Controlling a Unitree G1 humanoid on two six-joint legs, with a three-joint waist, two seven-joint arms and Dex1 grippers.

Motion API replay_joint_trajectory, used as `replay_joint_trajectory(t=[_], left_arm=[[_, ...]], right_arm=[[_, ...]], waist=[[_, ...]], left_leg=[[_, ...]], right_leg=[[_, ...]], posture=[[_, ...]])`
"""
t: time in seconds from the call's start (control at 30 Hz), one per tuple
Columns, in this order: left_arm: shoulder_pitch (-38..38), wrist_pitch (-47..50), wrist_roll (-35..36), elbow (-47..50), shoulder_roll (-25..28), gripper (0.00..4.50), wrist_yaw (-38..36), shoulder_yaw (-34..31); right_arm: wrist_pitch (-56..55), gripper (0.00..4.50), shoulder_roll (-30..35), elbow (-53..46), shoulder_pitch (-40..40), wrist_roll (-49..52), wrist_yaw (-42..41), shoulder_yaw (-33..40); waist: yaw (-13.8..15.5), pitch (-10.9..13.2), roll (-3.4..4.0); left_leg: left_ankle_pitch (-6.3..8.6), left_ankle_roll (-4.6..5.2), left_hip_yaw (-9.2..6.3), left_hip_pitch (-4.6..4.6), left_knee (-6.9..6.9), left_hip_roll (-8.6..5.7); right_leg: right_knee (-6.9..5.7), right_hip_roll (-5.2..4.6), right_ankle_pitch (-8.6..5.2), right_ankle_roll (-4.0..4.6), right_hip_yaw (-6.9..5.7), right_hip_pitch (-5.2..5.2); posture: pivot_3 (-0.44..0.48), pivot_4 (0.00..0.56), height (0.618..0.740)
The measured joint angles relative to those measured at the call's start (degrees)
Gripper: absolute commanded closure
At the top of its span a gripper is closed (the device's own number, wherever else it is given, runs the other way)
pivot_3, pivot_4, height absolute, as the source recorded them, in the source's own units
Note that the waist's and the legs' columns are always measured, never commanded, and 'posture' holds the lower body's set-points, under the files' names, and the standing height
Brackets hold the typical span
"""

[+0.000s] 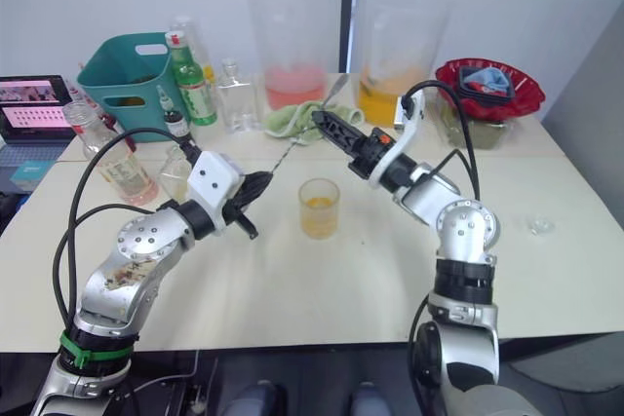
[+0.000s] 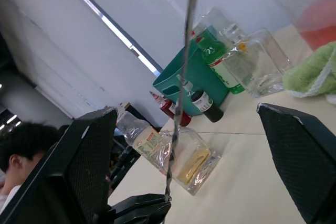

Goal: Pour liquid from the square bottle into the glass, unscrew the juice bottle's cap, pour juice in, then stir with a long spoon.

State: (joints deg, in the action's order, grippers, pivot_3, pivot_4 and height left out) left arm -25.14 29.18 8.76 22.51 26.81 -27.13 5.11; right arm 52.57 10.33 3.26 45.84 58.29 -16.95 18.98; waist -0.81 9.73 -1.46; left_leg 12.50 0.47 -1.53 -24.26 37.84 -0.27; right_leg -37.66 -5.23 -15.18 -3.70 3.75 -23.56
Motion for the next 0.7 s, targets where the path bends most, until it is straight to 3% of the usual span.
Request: replay_joint_trajectory(t=[0.2,0.3,0.6,0.67,0.7], left_arm=[[-1.44,-0.73,-0.82,-0.99,-1.41,4.46,0.02,0.43],[-1.44,-0.79,-0.94,-1.01,-1.44,4.50,-0.09,0.47],[-1.96,-0.52,-0.94,-1.10,-1.80,4.50,-0.53,0.72],[-2.04,-0.51,-0.93,-1.18,-1.81,4.50,-0.58,0.72],[-2.10,-0.51,-0.92,-1.31,-1.81,4.50,-0.60,0.71]], right_arm=[[-1.27,0.00,-3.43,1.23,0.90,0.43,2.43,0.25],[-2.12,0.82,-4.66,1.34,0.90,0.44,3.59,0.68],[-5.16,3.96,-8.00,1.33,1.02,0.49,4.80,0.84],[-5.81,4.48,-8.03,1.31,1.03,0.47,4.56,0.61],[-6.04,4.48,-7.98,1.31,1.02,0.32,4.53,0.41]], waist=[[-0.36,0.00,0.00],[-0.44,0.00,0.00],[-0.42,0.00,0.00],[-0.49,0.00,0.01],[-0.54,0.00,0.01]], left_leg=[[0.00,0.00,0.02,-0.02,0.00,0.01],[0.00,-0.01,0.03,-0.03,0.00,0.00],[-0.02,-0.04,0.06,-0.10,0.00,-0.02],[-0.03,-0.04,0.09,-0.11,0.00,-0.01],[-0.03,-0.04,0.09,-0.12,0.00,0.00]], right_leg=[[-0.09,0.04,0.00,0.00,0.00,-0.11],[-0.15,0.04,0.00,0.00,0.00,-0.15],[-0.34,0.02,0.00,0.01,0.00,-0.36],[-0.38,0.02,0.00,0.01,0.00,-0.43],[-0.39,0.02,0.01,0.01,0.00,-0.45]], posture=[[0.000,0.150,0.740],[0.000,0.150,0.740],[0.000,0.150,0.740],[0.000,0.150,0.740],[0.000,0.150,0.740]])
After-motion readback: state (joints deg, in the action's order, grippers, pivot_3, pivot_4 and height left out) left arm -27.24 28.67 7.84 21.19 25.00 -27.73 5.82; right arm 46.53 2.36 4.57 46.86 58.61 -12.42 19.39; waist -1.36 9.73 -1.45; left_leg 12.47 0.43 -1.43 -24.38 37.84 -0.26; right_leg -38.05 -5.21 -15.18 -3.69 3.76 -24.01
